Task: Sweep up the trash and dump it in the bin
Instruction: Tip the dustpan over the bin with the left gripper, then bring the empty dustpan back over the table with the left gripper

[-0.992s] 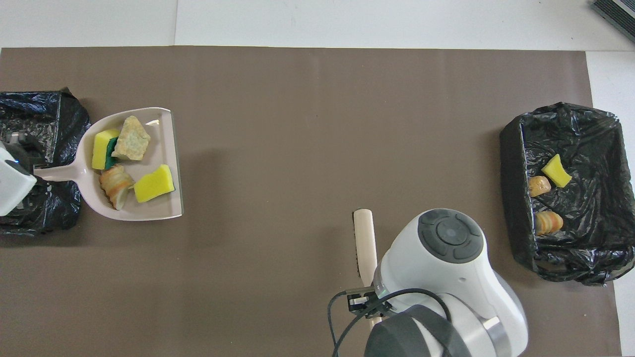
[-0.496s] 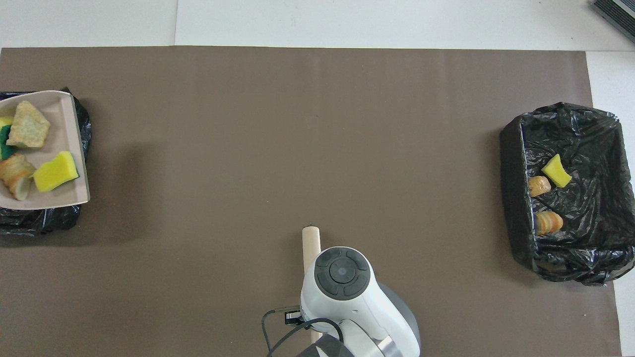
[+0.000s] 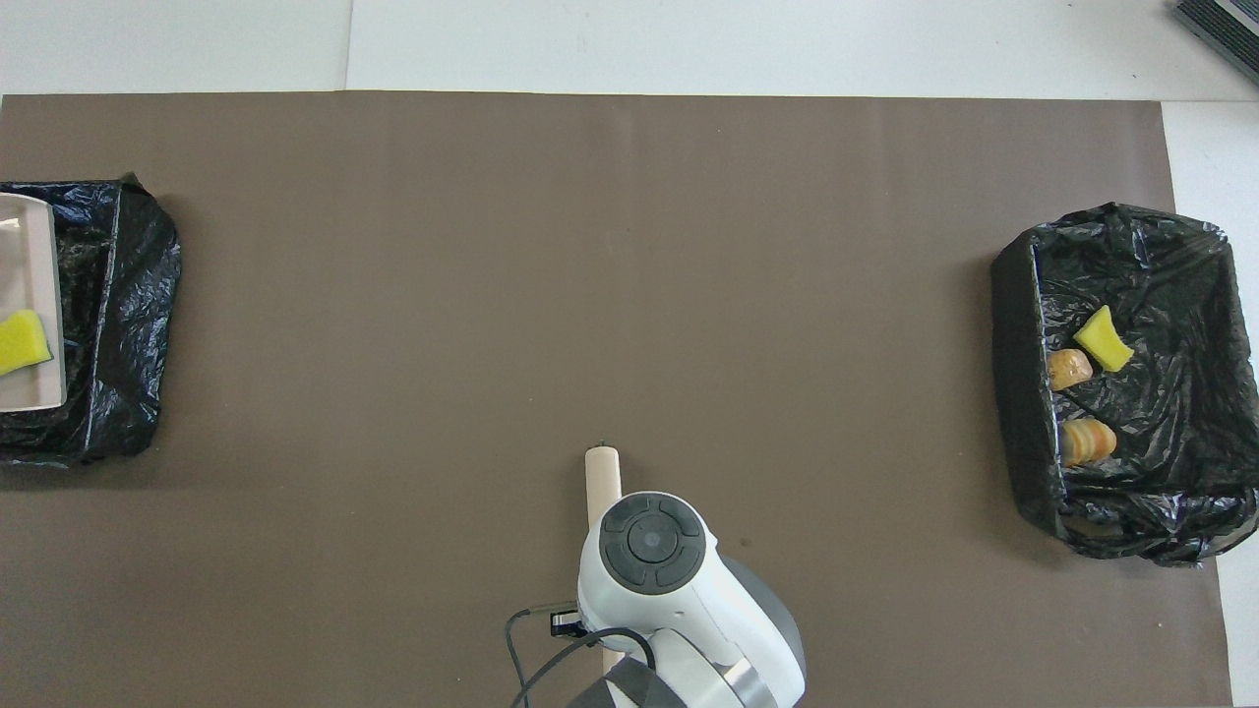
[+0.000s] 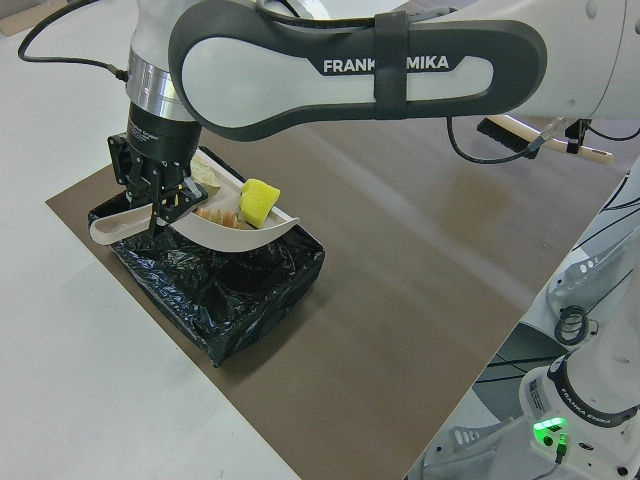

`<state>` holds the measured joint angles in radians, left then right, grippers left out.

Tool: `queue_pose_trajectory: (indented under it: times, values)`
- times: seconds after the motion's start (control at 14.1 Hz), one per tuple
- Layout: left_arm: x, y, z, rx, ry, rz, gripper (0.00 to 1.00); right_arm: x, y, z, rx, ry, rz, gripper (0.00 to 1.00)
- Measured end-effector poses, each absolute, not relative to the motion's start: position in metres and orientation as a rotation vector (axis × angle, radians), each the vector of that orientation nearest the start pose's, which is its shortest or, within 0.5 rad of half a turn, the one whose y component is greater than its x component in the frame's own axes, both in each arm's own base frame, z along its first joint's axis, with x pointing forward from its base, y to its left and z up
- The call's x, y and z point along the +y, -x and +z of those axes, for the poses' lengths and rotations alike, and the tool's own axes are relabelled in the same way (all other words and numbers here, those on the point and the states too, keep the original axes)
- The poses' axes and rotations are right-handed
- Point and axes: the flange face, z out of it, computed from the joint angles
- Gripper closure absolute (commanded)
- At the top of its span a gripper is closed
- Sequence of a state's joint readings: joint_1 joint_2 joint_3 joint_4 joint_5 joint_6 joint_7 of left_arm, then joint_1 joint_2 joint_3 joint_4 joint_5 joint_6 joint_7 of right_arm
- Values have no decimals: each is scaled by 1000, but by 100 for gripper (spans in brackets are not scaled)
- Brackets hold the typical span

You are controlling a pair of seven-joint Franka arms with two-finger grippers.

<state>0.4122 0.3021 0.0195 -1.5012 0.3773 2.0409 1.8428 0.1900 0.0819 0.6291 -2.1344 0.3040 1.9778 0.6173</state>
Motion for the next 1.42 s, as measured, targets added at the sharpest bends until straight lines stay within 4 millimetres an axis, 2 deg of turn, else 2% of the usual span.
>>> queue_pose_trajectory:
  times: [0.14,0.42,0.71,0.92,0.99,1.06,1.2,1.27,1.42]
  values:
    - [301,-616,523,1919,1852,424,100,400,-359,359,-101,3003,566,100]
    - [309,-615,528,1899,1719,603,100,400,-368,343,-70,3013,605,100]
    - [316,-613,538,1807,1677,698,100,400,-370,342,-12,3018,606,100]
    - [322,-609,557,1763,1637,742,100,400,-371,340,-9,3014,599,100]
    - [322,-608,567,1748,1633,745,100,401,-371,340,-9,3013,596,70]
    - [319,-604,578,1735,1644,754,100,401,-372,340,-8,3011,590,1]
    - [303,-599,589,1738,1676,789,100,402,-373,339,-27,3007,584,0]
    - [283,-604,591,1759,1678,797,100,402,-373,339,-38,3004,578,0]
    - [225,-615,587,1800,1735,759,100,401,-378,343,-36,3000,561,0]
